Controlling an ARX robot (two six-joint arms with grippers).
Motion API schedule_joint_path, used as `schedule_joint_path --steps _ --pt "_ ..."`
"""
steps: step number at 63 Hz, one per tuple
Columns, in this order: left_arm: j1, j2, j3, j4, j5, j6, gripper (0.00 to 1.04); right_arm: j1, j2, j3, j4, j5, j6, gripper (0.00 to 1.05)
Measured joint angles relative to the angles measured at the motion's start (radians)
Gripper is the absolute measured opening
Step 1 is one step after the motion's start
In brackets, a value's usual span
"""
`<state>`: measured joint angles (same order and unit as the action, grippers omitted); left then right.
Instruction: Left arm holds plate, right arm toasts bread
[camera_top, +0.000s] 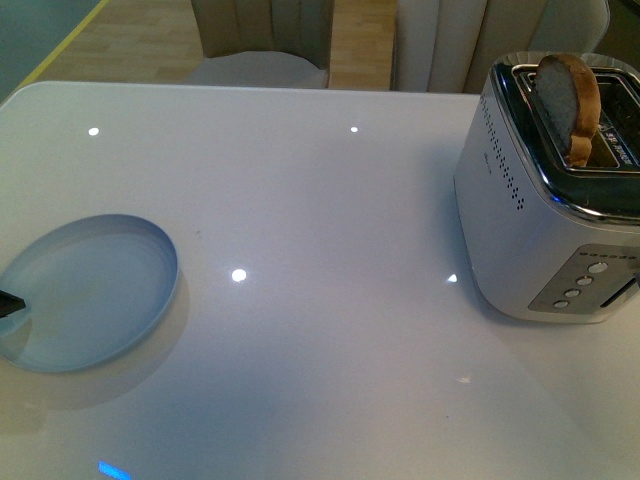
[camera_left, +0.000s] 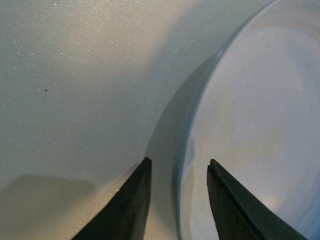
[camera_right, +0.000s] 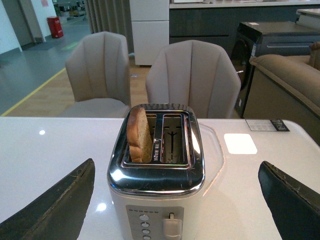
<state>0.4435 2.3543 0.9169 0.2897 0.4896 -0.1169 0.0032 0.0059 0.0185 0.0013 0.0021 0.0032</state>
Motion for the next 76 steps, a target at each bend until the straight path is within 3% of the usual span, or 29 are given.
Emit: schedule_joint_path --steps 5,19,50,68,71,76 --pt "0.000 -0.020 0.000 -0.007 0.004 -0.005 0.65 0.000 0.000 0.000 0.000 0.000 0.000 0.96" --pt "-0.012 -0.210 -0.020 -0.045 0.016 -0.035 0.99 0.000 0.000 0.000 0.000 0.000 0.000 0.96" --pt "-0.134 -0.919 -0.265 -0.283 0.037 -0.052 0.98 0.000 0.000 0.000 0.000 0.000 0.000 0.96" --pt "-0.230 -1.486 -0.424 -0.601 0.031 -0.087 0.98 0.000 0.000 0.000 0.000 0.000 0.000 0.96" --pt "-0.258 -1.539 -0.467 -0.505 -0.048 -0.062 0.94 0.000 0.000 0.000 0.000 0.000 0.000 0.96" --pt "-0.308 -1.618 -0.633 -0.113 -0.282 0.020 0.79 0.000 -0.001 0.000 0.000 0.001 0.000 0.96"
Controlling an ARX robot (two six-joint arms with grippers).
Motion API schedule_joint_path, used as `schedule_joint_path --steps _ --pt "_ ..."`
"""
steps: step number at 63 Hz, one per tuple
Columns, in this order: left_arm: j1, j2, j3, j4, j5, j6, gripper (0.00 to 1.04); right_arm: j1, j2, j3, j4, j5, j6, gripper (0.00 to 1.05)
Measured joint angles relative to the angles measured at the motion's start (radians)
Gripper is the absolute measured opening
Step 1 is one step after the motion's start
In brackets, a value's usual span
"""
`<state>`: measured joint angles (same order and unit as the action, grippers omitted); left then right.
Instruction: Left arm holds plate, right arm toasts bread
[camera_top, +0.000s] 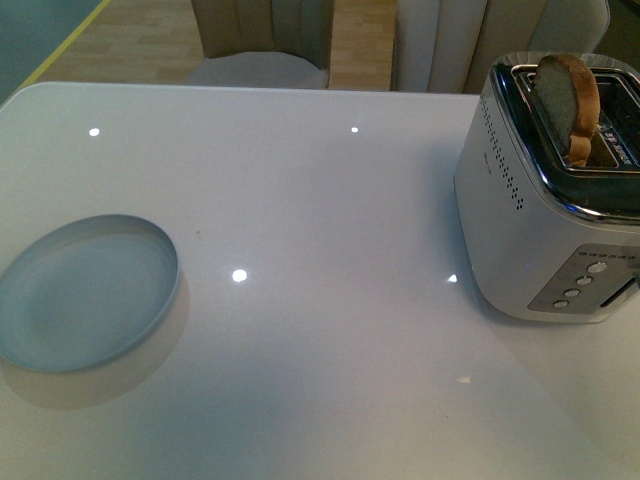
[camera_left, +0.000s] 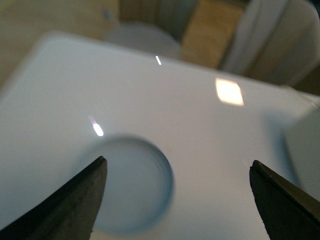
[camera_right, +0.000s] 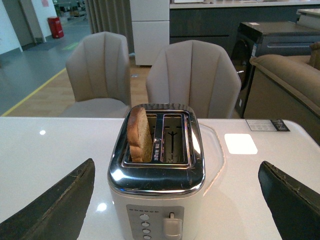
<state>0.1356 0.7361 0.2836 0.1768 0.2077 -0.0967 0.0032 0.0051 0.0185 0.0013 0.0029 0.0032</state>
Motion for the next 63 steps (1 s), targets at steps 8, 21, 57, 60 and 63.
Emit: schedule_joint_path --steps 8,21,57,60,63 --pt "-0.033 -0.072 -0.124 0.304 -0.111 0.061 0.56 0.000 0.000 0.000 0.000 -0.001 0.000 0.96" --pt "-0.132 -0.186 -0.191 0.274 -0.206 0.082 0.11 0.000 0.000 0.000 0.000 0.000 0.000 0.96" --pt "-0.133 -0.450 -0.271 0.110 -0.208 0.086 0.03 0.000 0.000 0.000 0.000 -0.001 0.000 0.96" --pt "-0.133 -0.470 -0.271 0.090 -0.208 0.086 0.03 0.000 0.000 0.000 0.000 -0.001 0.000 0.96" --pt "-0.133 -0.485 -0.271 0.074 -0.208 0.086 0.03 0.000 0.000 0.000 0.000 -0.001 0.000 0.96"
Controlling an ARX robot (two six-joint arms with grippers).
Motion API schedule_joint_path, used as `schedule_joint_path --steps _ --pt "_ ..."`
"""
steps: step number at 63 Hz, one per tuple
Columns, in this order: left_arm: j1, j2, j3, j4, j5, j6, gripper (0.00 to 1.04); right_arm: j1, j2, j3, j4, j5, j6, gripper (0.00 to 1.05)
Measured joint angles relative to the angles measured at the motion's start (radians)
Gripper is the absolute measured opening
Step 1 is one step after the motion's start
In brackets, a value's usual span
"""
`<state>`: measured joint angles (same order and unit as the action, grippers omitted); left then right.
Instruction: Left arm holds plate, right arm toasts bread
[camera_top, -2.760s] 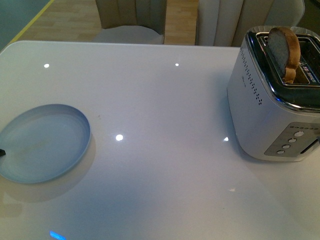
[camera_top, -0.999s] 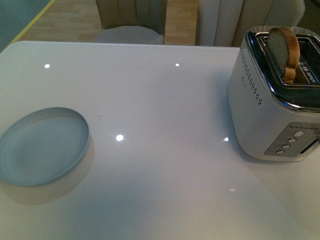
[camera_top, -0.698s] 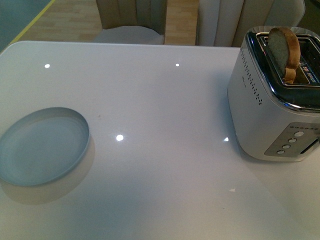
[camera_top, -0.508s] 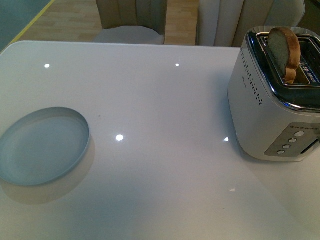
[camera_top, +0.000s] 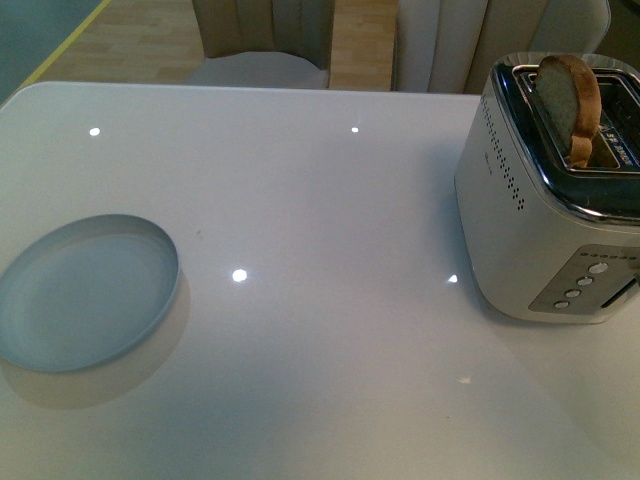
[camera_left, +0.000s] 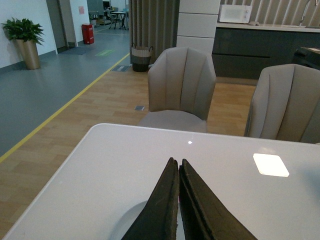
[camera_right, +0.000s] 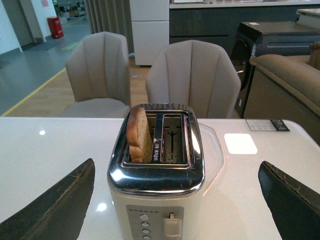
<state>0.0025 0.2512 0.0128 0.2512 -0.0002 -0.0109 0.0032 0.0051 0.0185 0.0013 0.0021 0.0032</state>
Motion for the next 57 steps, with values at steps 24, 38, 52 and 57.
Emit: schedule_joint_path --steps 24,38,52,57 --pt "0.000 -0.224 0.000 -0.241 0.000 0.000 0.03 0.000 0.000 0.000 0.000 0.000 0.000 0.96" --pt "0.000 -0.245 0.000 -0.250 0.000 0.000 0.03 0.000 0.000 0.000 0.000 0.000 0.000 0.96" --pt "0.000 -0.245 0.000 -0.250 0.000 0.000 0.04 0.000 0.000 0.000 0.000 0.000 0.000 0.96" --pt "0.000 -0.245 0.000 -0.250 0.000 0.000 0.23 0.000 0.000 0.000 0.000 0.000 0.000 0.96"
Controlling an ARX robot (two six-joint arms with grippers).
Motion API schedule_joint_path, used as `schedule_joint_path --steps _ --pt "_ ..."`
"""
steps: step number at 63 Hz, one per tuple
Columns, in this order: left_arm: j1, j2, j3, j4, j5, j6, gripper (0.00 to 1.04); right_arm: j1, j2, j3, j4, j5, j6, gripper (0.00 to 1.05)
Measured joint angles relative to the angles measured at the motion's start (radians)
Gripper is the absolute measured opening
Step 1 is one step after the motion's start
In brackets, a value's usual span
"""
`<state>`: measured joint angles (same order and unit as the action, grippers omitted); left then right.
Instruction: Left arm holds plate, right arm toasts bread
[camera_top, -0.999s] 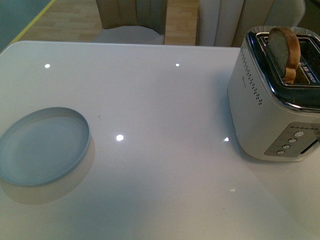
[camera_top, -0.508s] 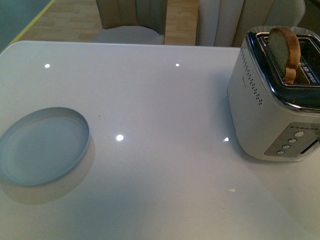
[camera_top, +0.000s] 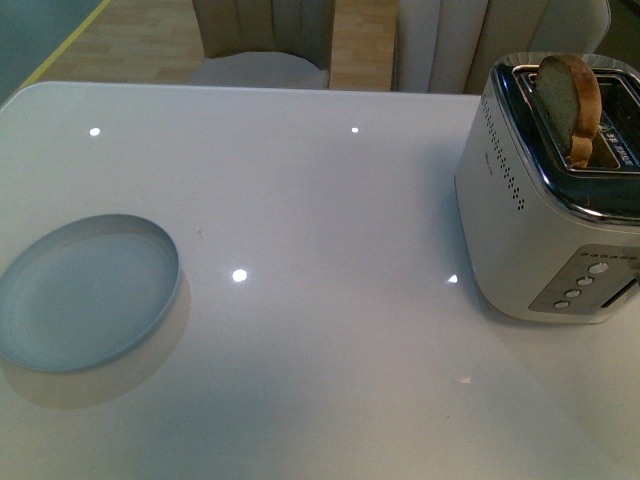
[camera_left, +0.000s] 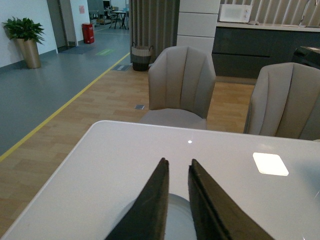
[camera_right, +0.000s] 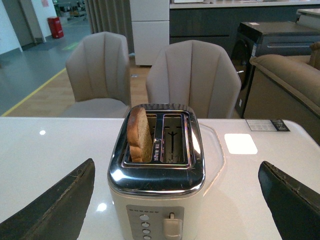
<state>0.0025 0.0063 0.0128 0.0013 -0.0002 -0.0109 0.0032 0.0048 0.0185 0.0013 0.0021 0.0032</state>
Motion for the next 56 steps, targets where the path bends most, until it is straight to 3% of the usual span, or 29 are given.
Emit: schedule_joint_path --steps 24,56 --pt "0.000 0.000 0.000 0.000 0.000 0.000 0.98 0.000 0.000 0.000 0.000 0.000 0.000 0.96" --pt "0.000 0.000 0.000 0.000 0.000 0.002 0.98 0.000 0.000 0.000 0.000 0.000 0.000 0.96"
